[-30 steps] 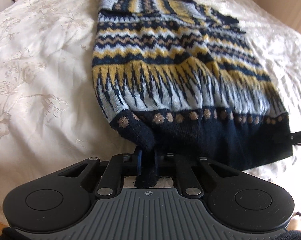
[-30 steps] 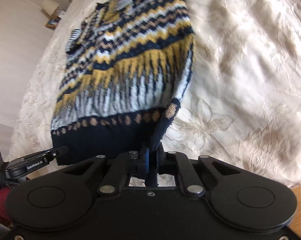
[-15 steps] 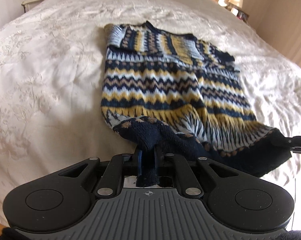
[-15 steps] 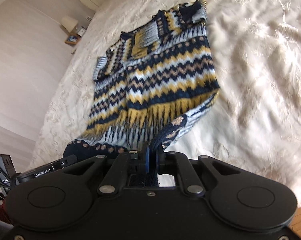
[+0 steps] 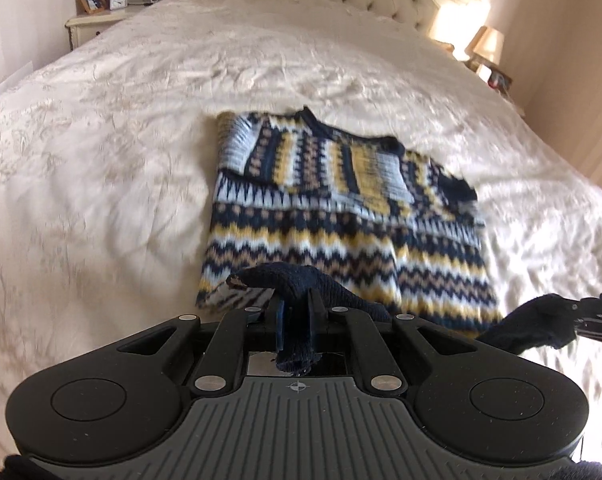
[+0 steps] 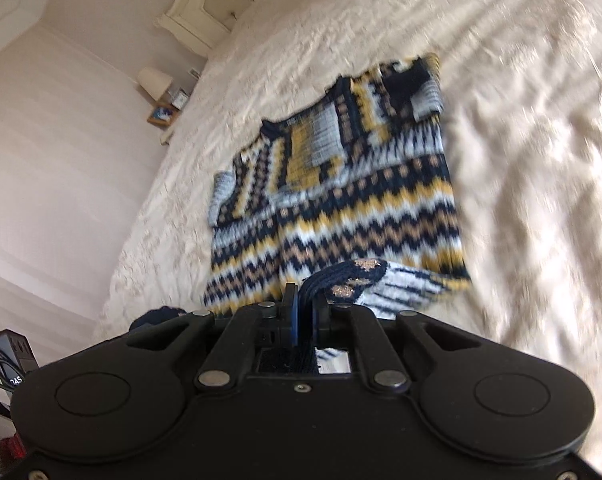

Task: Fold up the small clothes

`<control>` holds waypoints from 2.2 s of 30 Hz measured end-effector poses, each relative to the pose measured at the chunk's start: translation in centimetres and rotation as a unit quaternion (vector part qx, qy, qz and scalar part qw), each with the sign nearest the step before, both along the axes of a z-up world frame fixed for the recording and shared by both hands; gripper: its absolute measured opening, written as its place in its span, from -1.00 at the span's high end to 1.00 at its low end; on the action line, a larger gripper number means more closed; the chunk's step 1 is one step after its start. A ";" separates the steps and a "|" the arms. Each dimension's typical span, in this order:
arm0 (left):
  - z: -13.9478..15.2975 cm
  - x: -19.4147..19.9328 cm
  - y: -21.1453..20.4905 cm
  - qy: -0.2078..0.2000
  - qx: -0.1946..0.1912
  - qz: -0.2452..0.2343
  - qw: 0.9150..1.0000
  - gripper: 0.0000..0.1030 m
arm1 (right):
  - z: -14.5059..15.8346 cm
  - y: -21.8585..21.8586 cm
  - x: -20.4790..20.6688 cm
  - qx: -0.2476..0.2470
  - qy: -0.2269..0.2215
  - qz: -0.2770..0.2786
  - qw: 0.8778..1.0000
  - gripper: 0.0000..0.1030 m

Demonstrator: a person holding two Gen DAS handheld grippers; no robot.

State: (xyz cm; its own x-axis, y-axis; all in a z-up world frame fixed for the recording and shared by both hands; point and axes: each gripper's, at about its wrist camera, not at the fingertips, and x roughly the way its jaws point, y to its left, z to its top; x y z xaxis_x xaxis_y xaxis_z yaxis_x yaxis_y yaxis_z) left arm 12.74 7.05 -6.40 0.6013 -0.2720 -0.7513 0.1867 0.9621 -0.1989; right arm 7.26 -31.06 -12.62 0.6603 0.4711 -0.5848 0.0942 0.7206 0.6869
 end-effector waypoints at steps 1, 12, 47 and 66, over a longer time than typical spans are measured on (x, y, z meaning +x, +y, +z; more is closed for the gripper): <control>0.1 0.4 -0.1 -0.001 0.001 0.003 1.000 0.80 | 0.1 -0.2 0.6 0.002 -0.004 0.000 1.000 0.75; 1.0 5.9 -2.2 -0.019 0.017 0.031 0.999 0.81 | 0.2 -2.7 7.0 0.015 -0.021 0.005 1.000 0.75; -5.1 29.6 -3.0 0.071 -0.002 0.003 0.997 0.78 | -3.8 -3.9 28.1 -0.016 0.077 -0.105 0.991 0.62; -4.7 35.6 -2.4 0.035 0.003 0.017 0.999 0.79 | -6.1 -5.6 31.1 0.003 0.103 -0.136 0.985 0.56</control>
State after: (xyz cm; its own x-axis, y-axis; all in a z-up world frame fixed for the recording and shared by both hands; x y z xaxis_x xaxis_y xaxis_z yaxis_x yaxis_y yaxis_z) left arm 48.34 4.68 -11.07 0.5571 -0.2466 -0.7930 0.1389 0.9691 -0.2038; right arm 38.37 -36.66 -18.74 0.6298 0.2976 -0.7175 0.4207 0.6458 0.6372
